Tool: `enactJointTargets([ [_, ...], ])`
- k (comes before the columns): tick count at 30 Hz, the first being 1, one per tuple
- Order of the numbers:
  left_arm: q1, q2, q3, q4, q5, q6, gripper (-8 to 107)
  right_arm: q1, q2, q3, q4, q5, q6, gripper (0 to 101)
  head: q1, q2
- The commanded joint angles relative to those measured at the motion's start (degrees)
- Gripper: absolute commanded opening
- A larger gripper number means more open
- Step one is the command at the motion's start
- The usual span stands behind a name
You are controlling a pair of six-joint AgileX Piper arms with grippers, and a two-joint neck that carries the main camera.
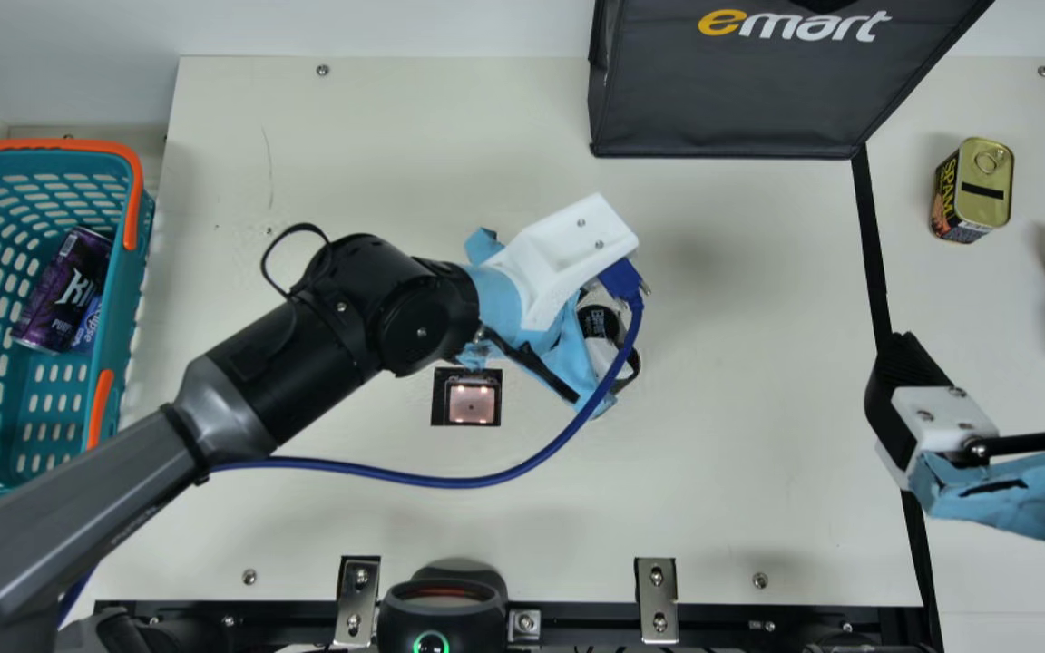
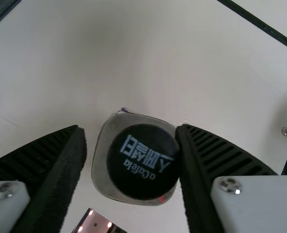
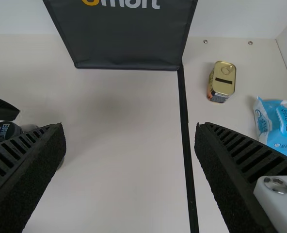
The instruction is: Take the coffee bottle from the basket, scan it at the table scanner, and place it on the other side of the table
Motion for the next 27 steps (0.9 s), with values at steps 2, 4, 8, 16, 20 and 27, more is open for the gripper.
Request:
enactJointTargets([
  [2, 1.0, -0.6, 0.4, -2.3, -0.6, -0.7, 72, 0.0, 0.0, 0.0, 0.0, 0.0, 0.0, 95, -1.6, 0.1],
  [4, 2.0, -1.2, 0.9, -4.8, -1.1, -0.9, 79, 0.0, 0.0, 0.0, 0.0, 0.0, 0.0, 95, -1.6, 0.1],
  [8, 4.6, -3.8, 3.5, -10.8, -2.2, -0.2, 90, 0.0, 0.0, 0.0, 0.0, 0.0, 0.0, 95, -1.6, 0.1],
  [16, 11.3, -12.5, 12.3, -21.6, -4.2, 3.2, 90, 0.0, 0.0, 0.0, 0.0, 0.0, 0.0, 95, -1.6, 0.1],
  [20, 15.1, -17.8, 17.2, -24.9, -5.0, 4.8, 90, 0.0, 0.0, 0.0, 0.0, 0.0, 0.0, 95, -1.6, 0.1],
  [27, 22.3, -27.2, 24.4, -26.4, -5.6, 5.7, 90, 0.0, 0.0, 0.0, 0.0, 0.1, 0.0, 95, -1.6, 0.1],
])
